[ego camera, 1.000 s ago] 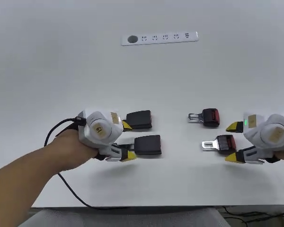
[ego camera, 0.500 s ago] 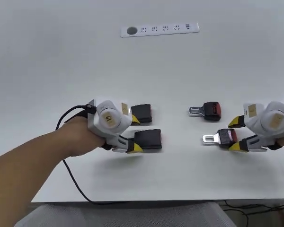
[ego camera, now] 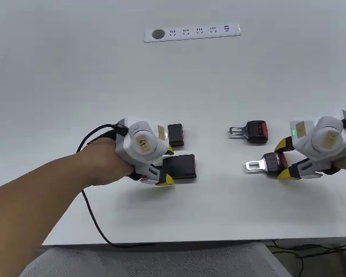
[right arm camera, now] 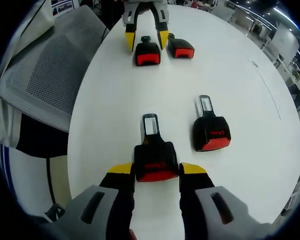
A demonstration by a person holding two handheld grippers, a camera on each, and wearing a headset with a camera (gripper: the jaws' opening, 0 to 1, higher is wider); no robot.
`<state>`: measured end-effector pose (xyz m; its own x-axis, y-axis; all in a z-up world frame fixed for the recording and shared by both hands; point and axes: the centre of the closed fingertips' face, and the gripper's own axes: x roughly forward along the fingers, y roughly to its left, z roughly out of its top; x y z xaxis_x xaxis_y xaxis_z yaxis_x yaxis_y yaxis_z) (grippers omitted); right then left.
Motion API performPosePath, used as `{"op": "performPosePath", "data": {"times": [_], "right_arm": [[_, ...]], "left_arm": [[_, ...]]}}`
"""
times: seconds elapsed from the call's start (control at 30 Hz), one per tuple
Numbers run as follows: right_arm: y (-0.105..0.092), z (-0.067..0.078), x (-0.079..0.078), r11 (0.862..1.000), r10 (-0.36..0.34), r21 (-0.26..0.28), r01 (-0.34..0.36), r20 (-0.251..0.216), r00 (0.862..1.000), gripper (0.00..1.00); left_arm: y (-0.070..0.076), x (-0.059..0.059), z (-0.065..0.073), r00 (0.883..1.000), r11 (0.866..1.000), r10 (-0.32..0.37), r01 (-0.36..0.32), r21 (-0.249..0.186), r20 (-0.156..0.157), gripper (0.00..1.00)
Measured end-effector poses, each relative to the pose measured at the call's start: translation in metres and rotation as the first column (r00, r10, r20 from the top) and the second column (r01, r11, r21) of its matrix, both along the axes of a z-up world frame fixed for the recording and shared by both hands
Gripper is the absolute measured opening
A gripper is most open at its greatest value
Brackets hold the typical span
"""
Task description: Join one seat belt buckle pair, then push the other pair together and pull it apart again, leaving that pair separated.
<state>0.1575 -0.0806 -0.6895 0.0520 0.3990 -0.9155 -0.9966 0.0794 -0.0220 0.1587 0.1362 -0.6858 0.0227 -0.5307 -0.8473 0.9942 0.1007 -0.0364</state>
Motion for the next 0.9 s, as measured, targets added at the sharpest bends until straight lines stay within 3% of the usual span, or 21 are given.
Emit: {"op": "performPosePath", "data": {"times": [0.33,0.67,0.9], "right_arm": [[0.0001,-0.0026,-0.0024,1.0,0.014,-0.008,-0.014,-0.01,1.0,0.33],[-0.0002,-0.0068,-0.0009,1.0,0.011,-0.021,-0.011,-0.016,1.0,0.33],[-0.0002,-0.0072,-0.0015,1.0,-0.001,-0.027,0.001,-0.022,1.0,0.34]], "left_arm": [[-0.0015,-0.0055,-0.0015,1.0,1.0,-0.018,0.018,0.015,-0.003,0.36],[-0.0015,-0.0064,-0.0057,0.997,0.996,-0.067,0.065,0.058,0.038,0.33],[0.0001,-0.0063,-0.0064,0.997,0.996,-0.062,0.059,0.063,0.05,0.33]]}}
